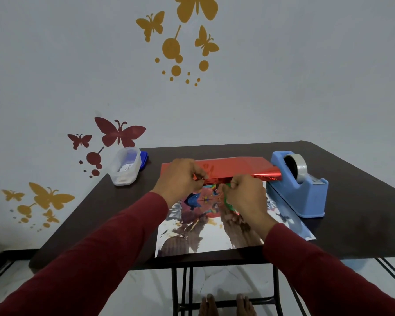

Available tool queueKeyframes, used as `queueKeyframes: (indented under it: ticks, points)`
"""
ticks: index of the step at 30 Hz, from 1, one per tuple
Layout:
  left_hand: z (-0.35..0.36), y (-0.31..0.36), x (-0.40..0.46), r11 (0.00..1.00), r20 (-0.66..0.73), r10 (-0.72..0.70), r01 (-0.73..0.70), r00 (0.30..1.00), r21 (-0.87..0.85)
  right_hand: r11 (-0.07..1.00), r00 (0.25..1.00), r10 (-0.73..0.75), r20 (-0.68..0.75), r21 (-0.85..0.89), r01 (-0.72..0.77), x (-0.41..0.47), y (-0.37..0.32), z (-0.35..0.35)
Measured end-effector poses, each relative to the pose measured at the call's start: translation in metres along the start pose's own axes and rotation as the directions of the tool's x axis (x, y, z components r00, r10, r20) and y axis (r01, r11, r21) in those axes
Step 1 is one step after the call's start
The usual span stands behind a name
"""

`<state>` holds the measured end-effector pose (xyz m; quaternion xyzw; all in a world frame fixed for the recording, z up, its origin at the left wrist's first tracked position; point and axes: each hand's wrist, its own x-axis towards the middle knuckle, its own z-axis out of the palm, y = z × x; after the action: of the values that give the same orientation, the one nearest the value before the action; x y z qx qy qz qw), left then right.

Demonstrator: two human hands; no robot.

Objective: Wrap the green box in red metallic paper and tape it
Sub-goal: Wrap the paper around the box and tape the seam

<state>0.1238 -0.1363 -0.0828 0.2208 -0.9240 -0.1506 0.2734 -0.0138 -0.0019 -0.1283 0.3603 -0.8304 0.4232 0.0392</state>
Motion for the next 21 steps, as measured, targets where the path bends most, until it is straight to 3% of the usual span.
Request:
queueKeyframes:
  ticks: [8,11,16,18,21]
  points:
    - [-0.001,0.002,0.000,1.000,0.007,0.000,0.000,1.000,0.012,0.999,0.998,0.046,0.052,0.021,-0.047,-0.002,0.018,0.001]
    - [0.002,0.008,-0.001,0.995,-0.032,0.035,-0.032,0.999,0.096,0.996,0.999,0.040,0.033,0.074,-0.042,-0.001,0.016,-0.015]
    - [0.025,0.030,0.002,0.988,-0.095,0.148,-0.143,0.984,0.060,0.971,0.982,0.031,0.189,0.227,-0.074,-0.007,0.010,-0.072]
    - [0.037,0.047,0.009,0.979,-0.084,0.202,-0.200,0.976,0.032,0.977,0.987,-0.002,0.161,0.211,-0.033,-0.010,0.010,-0.102]
    - [0.053,0.080,0.020,0.963,-0.035,0.269,-0.270,0.962,-0.002,0.997,0.998,-0.058,0.026,0.050,0.056,-0.007,0.018,-0.147]
